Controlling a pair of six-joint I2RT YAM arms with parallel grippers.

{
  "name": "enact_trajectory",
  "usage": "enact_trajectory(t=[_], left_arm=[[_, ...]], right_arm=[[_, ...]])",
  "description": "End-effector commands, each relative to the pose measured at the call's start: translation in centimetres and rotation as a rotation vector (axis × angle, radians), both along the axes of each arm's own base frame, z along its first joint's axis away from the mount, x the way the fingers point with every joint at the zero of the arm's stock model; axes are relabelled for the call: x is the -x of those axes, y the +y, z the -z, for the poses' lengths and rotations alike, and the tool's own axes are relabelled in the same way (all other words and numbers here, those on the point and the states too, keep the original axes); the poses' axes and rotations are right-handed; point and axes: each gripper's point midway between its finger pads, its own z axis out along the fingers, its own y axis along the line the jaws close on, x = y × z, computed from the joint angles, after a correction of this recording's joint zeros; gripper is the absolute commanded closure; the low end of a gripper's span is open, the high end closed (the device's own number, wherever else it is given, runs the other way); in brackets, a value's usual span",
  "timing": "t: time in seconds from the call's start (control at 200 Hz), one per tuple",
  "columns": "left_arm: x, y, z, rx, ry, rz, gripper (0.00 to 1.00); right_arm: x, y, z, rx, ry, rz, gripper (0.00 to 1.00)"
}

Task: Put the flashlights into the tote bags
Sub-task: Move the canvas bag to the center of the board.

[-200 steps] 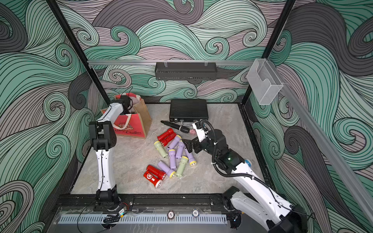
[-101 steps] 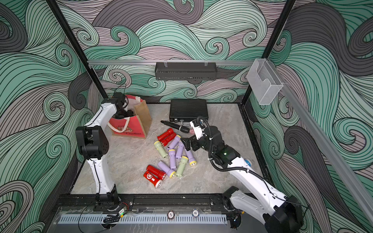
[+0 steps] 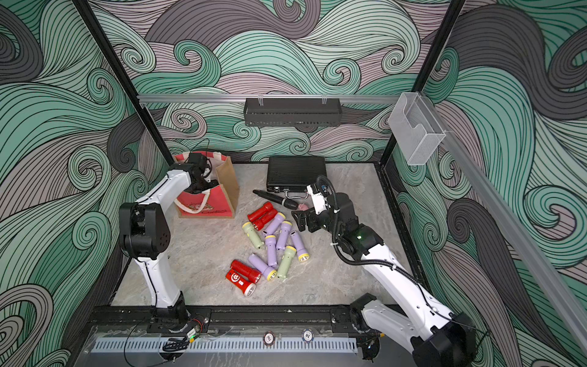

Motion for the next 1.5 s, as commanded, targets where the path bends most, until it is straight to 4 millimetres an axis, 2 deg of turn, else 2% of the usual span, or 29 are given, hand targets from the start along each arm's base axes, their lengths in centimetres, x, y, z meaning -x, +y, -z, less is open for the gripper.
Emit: enact_trajectory(t=[0.0, 0.175, 0.225, 0.325, 0.405, 0.491, 0.576, 0.666, 0.781, 0.846, 0.861, 0.901, 0.986, 1.081, 1.211, 1.232, 1.492], left_arm=[[0.2, -2.6, -2.4, 0.044, -0.060, 0.036, 0.33], [0.8, -5.3, -3.3, 0.058, -0.076, 0.082, 0.33], [1.1, -6.0, -3.5, 0.065, -0.081, 0.097, 0.33], [1.9, -7.6, -4.2, 0.080, -0.090, 0.133, 0.33], [2.5, -7.4, -5.1, 0.049, -0.110, 0.130, 0.32], [3.0, -5.8, -7.3, -0.019, -0.176, 0.105, 0.28], [4.1, -4.8, -10.4, -0.059, -0.247, 0.104, 0.24], [5.9, -5.2, -13.6, -0.105, -0.325, 0.149, 0.19], [8.4, -6.8, -15.9, -0.087, -0.395, 0.218, 0.12], [9.7, -8.3, -15.7, -0.005, -0.367, 0.263, 0.12], [10.4, -8.7, -16.5, 0.026, -0.388, 0.278, 0.12], [11.5, -10.5, -16.8, 0.120, -0.387, 0.329, 0.12], [13.5, -13.7, -16.5, 0.298, -0.368, 0.405, 0.12], [15.0, -16.2, -16.2, 0.455, -0.373, 0.459, 0.12], [15.6, -17.9, -16.4, 0.600, -0.419, 0.476, 0.13], [15.7, -18.2, -16.5, 0.616, -0.425, 0.480, 0.13], [15.6, -19.3, -15.7, 0.667, -0.417, 0.498, 0.14]], right_arm=[[-0.2, -0.3, 1.5, 0.004, 0.081, 0.022, 0.00], [-0.9, -0.5, 5.0, 0.032, 0.213, 0.062, 0.00], [-0.5, -0.8, 6.7, 0.059, 0.281, 0.072, 0.00], [-0.3, -0.9, 8.9, 0.091, 0.368, 0.084, 0.01], [0.1, -0.9, 10.4, 0.101, 0.430, 0.085, 0.01], [0.7, -0.8, 11.7, 0.105, 0.493, 0.085, 0.01], [1.4, -0.7, 12.8, 0.098, 0.528, 0.086, 0.01], [2.3, -0.7, 14.1, 0.101, 0.574, 0.079, 0.01], [3.3, -0.3, 15.9, 0.124, 0.633, 0.059, 0.00], [3.5, -0.1, 16.8, 0.140, 0.651, 0.058, 0.00], [3.5, -0.1, 17.0, 0.145, 0.654, 0.059, 0.01], [3.3, -0.1, 17.5, 0.154, 0.662, 0.064, 0.01], [2.8, 0.0, 18.7, 0.173, 0.673, 0.079, 0.03], [1.9, 0.3, 20.0, 0.186, 0.693, 0.093, 0.06], [1.5, 0.8, 21.1, 0.198, 0.704, 0.115, 0.16], [1.0, 1.1, 21.0, 0.190, 0.682, 0.118, 0.17], [0.4, 0.4, 21.9, 0.297, 0.640, 0.164, 0.26]])
